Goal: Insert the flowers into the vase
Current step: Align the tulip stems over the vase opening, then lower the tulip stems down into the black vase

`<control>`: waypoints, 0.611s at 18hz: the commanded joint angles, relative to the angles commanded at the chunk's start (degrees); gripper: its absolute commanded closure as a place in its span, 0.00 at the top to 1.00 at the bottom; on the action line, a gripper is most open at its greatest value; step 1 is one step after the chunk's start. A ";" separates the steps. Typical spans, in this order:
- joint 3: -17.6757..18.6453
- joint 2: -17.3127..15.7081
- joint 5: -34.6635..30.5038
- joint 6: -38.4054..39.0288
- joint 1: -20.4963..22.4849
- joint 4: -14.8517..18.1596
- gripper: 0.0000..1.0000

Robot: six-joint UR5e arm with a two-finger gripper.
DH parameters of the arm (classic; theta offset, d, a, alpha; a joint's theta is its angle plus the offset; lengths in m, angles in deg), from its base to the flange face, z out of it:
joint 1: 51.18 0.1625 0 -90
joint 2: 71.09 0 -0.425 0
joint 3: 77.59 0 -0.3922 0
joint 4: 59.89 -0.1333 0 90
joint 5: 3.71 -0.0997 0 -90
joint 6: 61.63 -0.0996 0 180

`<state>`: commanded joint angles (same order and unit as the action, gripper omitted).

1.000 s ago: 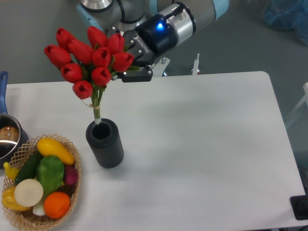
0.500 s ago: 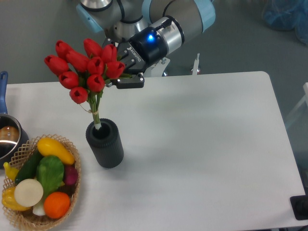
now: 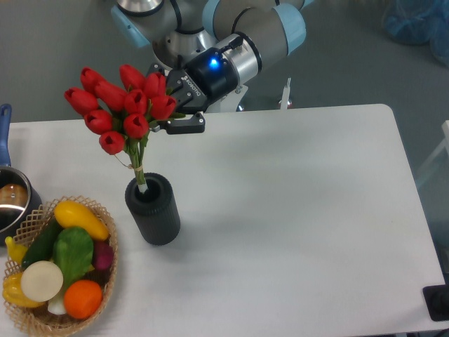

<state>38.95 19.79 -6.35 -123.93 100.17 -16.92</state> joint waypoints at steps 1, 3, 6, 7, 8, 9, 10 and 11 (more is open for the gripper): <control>0.61 0.00 -0.09 -0.44 -0.09 -0.09 0.15; 2.19 0.00 -0.53 -3.33 -0.09 0.00 0.15; 4.39 -0.26 -0.79 -5.80 -0.09 0.09 0.15; 4.66 -0.18 -0.88 -6.68 -0.17 0.09 0.15; 4.75 -0.09 -0.97 -7.03 -0.18 0.18 0.15; 5.01 -0.09 -1.31 -7.04 -0.18 0.18 0.15; 5.19 -0.09 -1.32 -7.04 -0.18 0.18 0.15; 5.19 0.00 -1.41 -7.30 -0.18 0.18 0.15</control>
<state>44.14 19.79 -7.75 -131.23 100.00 -16.74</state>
